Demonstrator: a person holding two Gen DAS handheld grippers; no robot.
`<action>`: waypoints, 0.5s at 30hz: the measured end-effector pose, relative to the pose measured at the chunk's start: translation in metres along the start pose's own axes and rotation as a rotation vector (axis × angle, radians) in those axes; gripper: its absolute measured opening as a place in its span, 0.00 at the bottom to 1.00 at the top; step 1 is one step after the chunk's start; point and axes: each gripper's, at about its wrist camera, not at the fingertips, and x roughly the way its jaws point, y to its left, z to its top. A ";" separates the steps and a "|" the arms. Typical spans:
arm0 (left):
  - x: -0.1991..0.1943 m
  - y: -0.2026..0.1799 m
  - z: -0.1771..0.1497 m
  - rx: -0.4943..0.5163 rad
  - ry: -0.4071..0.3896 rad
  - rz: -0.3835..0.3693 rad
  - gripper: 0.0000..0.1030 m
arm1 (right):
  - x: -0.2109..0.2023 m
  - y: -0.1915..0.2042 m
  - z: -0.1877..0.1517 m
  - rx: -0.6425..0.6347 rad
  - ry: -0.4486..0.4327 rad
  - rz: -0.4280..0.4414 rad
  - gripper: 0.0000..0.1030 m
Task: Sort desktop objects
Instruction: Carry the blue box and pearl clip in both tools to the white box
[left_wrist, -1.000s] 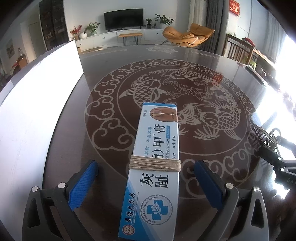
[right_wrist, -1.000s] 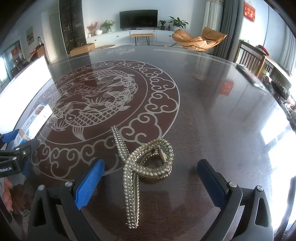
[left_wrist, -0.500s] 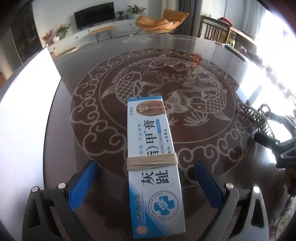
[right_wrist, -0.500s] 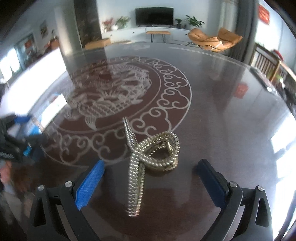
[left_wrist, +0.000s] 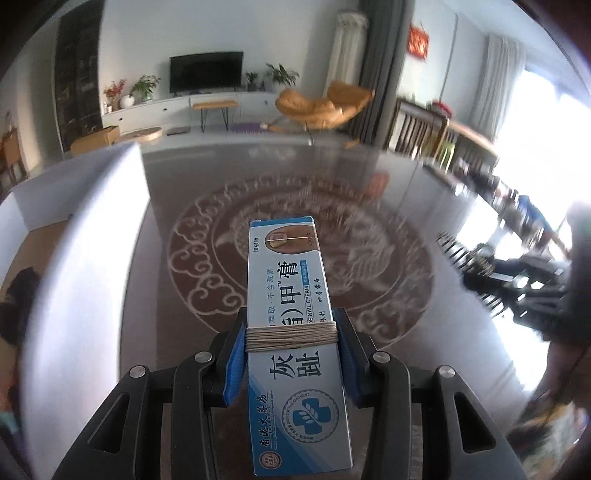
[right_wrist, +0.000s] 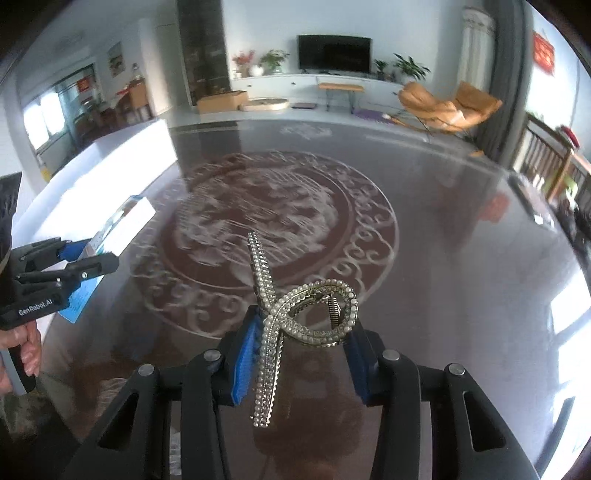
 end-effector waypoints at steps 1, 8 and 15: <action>-0.013 0.006 0.005 -0.026 -0.014 -0.015 0.42 | -0.007 0.011 0.008 -0.010 -0.011 0.012 0.43; -0.112 0.081 0.030 -0.101 -0.106 0.006 0.42 | -0.044 0.111 0.067 -0.085 -0.110 0.178 0.43; -0.157 0.204 0.023 -0.170 -0.048 0.271 0.42 | -0.040 0.263 0.108 -0.217 -0.115 0.433 0.43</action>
